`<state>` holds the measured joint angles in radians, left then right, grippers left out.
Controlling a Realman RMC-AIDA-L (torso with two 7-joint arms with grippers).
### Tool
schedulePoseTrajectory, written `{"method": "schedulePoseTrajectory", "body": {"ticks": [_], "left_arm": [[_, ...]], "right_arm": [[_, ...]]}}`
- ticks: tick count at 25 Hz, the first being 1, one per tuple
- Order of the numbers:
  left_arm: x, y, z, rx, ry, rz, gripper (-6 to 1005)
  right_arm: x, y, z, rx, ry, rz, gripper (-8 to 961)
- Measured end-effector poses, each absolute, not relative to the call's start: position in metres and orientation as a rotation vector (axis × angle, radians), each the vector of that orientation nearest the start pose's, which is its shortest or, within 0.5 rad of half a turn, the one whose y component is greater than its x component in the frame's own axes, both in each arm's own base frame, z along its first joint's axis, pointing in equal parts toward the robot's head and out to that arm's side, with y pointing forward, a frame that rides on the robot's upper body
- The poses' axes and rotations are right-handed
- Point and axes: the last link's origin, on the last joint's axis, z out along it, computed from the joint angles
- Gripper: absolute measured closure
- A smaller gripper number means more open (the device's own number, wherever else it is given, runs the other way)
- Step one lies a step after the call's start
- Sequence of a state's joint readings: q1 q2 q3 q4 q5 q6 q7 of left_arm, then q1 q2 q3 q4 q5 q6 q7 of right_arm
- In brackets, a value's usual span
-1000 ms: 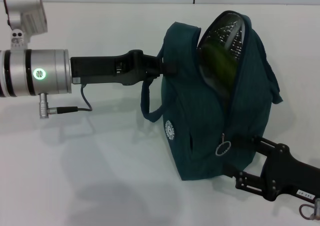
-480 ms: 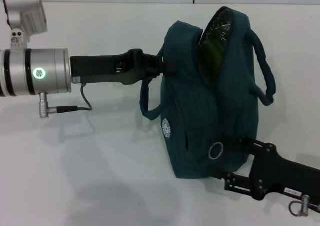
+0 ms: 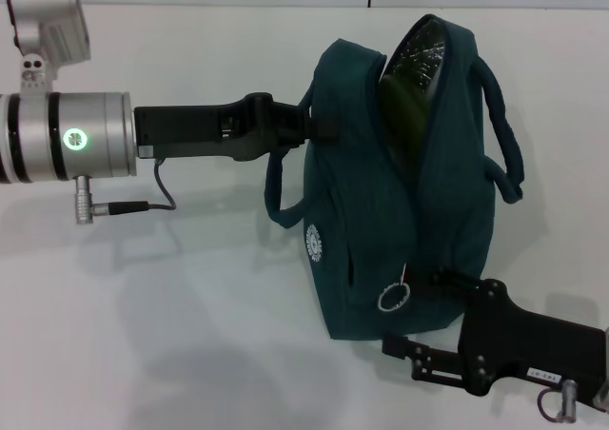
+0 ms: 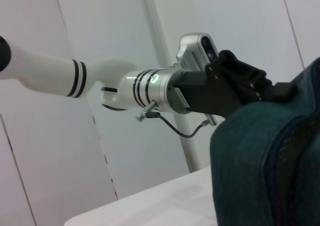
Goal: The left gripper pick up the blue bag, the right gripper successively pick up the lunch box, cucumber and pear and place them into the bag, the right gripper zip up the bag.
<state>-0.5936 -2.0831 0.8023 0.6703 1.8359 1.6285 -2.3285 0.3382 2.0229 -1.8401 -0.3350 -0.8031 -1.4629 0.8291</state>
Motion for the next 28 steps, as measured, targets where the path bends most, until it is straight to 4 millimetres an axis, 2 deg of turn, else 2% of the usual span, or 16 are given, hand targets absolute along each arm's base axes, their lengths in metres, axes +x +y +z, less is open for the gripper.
{"method": "schedulePoseTrajectory", "body": {"ticks": [11,24,28], "left_arm": [[-0.2090,0.3421,-0.0028,-2.532,-1.829,-0.995,920],[-0.2090,0.3421,-0.0028,-2.532,-1.829,-0.995,919],[-0.2091,0.3420,-0.0028,-2.532,-1.829,-0.995,919]], "right_arm": [[0.2702,0.2287,-0.0760,-2.727,0.471,1.078,232],[0.2722,0.2358,-0.0796,-2.715,0.490,1.024,243],[0.2717,0.2357,-0.0802,-2.721,0.486,1.022,352]]}}
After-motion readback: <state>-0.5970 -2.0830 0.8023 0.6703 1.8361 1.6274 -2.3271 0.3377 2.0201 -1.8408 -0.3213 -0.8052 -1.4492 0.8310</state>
